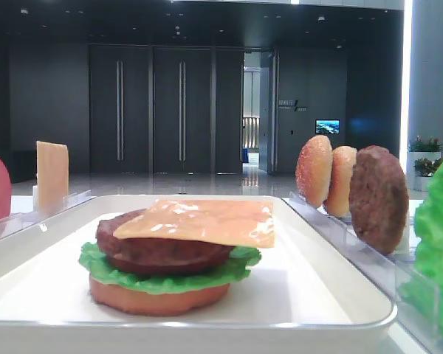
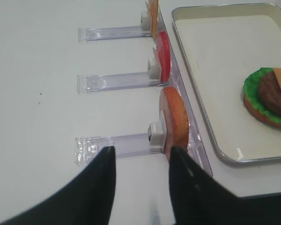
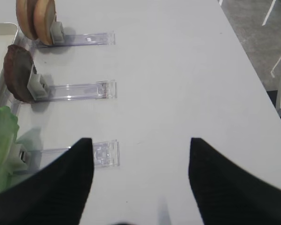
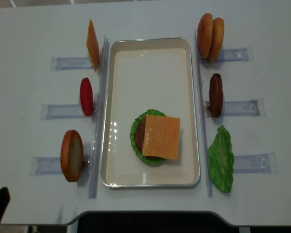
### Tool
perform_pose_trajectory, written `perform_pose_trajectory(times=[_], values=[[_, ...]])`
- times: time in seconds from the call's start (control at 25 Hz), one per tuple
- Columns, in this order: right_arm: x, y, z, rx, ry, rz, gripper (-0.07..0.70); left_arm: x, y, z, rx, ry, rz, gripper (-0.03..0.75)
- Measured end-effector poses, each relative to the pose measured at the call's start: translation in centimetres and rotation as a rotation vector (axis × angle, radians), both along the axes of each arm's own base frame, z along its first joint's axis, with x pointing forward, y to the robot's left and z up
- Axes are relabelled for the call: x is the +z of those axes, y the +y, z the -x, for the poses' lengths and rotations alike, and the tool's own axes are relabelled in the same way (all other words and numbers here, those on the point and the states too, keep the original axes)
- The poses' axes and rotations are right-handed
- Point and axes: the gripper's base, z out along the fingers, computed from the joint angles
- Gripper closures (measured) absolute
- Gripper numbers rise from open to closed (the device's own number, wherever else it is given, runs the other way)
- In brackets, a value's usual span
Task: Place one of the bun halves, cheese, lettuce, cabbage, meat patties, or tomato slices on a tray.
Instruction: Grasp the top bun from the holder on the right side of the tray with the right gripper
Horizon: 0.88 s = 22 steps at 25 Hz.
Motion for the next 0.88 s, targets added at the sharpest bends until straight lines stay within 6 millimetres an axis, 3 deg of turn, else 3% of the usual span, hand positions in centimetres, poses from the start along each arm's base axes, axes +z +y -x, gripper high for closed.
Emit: perform_pose_trajectory(times=[0.88], values=[[0.60,0.01,0.20,0.001,-0.028,0.003,0.208,0.00,0.00,0.00,0.000,0.000,0.000,0.691]])
